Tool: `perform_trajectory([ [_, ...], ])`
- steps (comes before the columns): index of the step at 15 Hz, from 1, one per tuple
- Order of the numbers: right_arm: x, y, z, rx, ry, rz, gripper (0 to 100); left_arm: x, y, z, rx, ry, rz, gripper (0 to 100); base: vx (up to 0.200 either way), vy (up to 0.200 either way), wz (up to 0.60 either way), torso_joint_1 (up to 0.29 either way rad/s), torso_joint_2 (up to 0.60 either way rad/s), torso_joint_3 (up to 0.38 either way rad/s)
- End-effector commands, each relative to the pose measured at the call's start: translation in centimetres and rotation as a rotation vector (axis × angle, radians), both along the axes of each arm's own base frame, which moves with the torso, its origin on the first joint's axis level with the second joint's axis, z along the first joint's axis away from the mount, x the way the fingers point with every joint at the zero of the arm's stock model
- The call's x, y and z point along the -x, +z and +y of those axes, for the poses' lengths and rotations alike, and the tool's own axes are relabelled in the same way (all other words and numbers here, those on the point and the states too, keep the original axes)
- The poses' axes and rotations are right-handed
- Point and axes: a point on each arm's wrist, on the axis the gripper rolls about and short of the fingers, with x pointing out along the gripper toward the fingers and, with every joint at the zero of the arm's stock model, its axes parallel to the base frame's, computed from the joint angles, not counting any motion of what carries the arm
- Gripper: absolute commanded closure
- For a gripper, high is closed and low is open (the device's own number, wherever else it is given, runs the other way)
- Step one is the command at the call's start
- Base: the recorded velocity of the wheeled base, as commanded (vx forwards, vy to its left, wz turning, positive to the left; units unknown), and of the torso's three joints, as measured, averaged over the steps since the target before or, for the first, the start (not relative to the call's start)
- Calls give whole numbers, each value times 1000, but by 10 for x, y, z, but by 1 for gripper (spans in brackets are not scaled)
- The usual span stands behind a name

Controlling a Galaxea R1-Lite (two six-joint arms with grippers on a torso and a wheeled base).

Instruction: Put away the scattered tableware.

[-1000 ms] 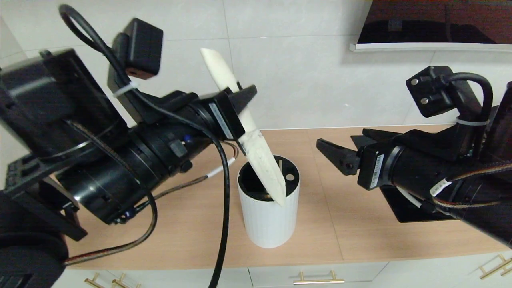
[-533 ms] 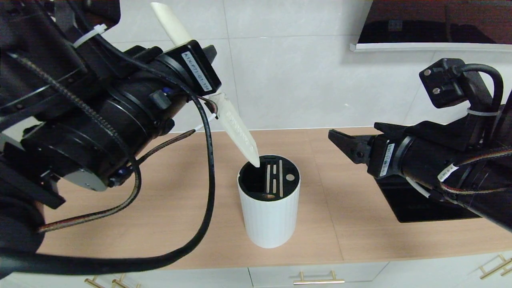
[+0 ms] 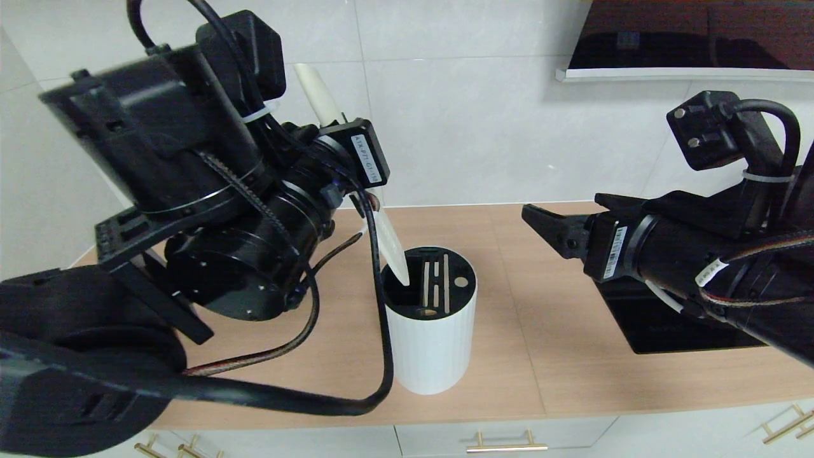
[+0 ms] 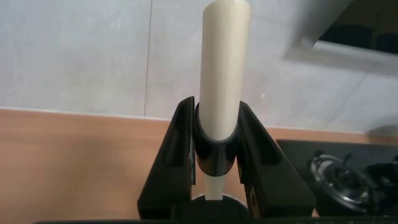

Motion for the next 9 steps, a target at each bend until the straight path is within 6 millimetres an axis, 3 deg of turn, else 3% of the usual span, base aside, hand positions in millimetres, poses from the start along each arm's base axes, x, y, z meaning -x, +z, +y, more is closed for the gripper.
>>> perform_trajectory([
  [1,-1,-1,0,3,-3,3,0,-9,-13,-9,-24,4,18,100,0,0,0,0,0,0],
  [9,-2,-2,0,5,-6,5,0,-15,-22,-11,-46,14,39,100,0,0,0,0,0,0],
])
